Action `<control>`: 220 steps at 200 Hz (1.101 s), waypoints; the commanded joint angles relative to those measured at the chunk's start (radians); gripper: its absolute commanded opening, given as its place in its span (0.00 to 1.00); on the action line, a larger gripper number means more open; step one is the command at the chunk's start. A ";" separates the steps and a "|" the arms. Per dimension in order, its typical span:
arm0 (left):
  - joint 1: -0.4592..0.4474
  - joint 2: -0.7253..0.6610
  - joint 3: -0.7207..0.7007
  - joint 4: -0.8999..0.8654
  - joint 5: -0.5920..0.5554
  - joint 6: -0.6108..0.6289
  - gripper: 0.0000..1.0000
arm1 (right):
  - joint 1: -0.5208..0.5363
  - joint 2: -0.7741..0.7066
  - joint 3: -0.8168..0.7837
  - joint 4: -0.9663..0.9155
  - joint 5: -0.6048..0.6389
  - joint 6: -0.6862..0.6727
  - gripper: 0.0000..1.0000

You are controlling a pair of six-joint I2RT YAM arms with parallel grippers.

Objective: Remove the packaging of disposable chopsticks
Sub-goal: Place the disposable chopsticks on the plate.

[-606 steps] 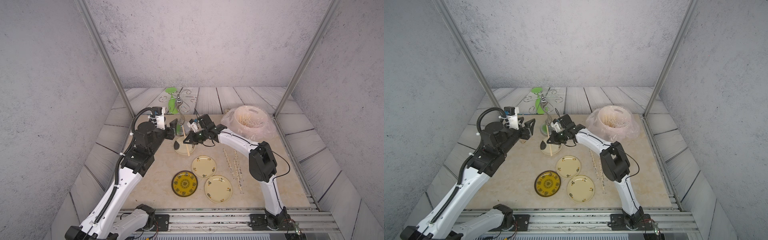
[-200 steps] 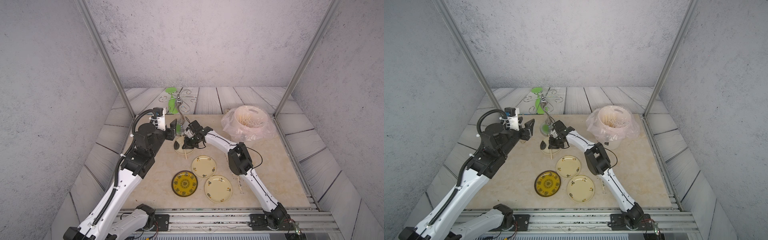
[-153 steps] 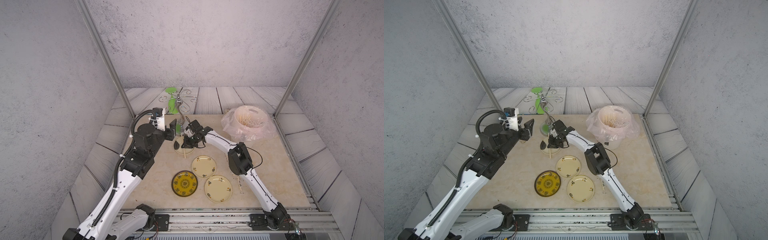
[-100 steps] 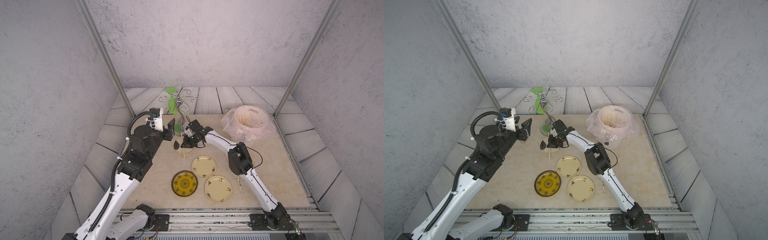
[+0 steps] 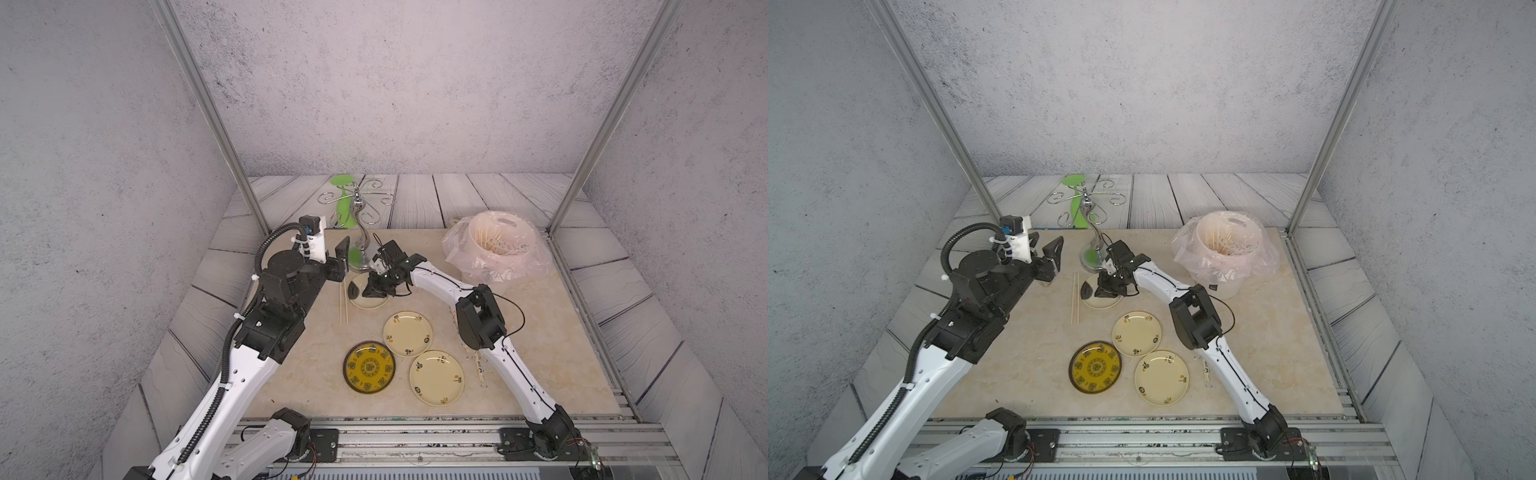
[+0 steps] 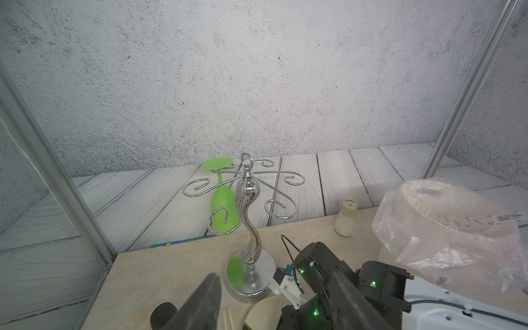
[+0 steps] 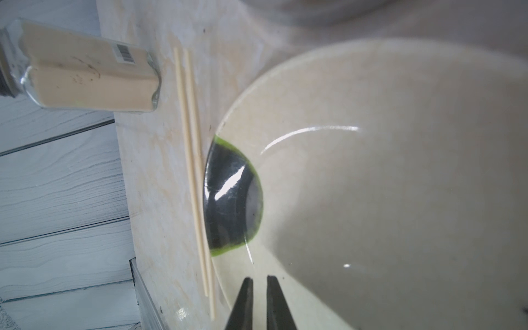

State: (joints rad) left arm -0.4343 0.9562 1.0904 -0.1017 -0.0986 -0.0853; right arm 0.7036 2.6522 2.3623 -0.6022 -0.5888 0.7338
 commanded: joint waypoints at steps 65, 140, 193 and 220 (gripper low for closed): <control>-0.005 0.047 0.002 -0.040 -0.172 0.023 0.62 | -0.006 -0.102 -0.100 0.014 0.027 -0.038 0.14; 0.329 0.221 -0.056 -0.368 -0.023 -0.187 0.60 | 0.002 -0.518 -0.525 0.166 0.092 -0.114 0.16; 0.378 0.550 0.046 -0.484 0.095 -0.116 0.47 | 0.004 -0.684 -0.663 0.157 0.077 -0.159 0.18; 0.377 0.678 0.106 -0.526 0.228 -0.124 0.36 | 0.005 -0.788 -0.779 0.199 0.085 -0.160 0.18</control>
State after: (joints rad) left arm -0.0628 1.5730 1.1362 -0.5552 0.0006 -0.2108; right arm 0.7040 1.9793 1.6611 -0.4294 -0.5201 0.5961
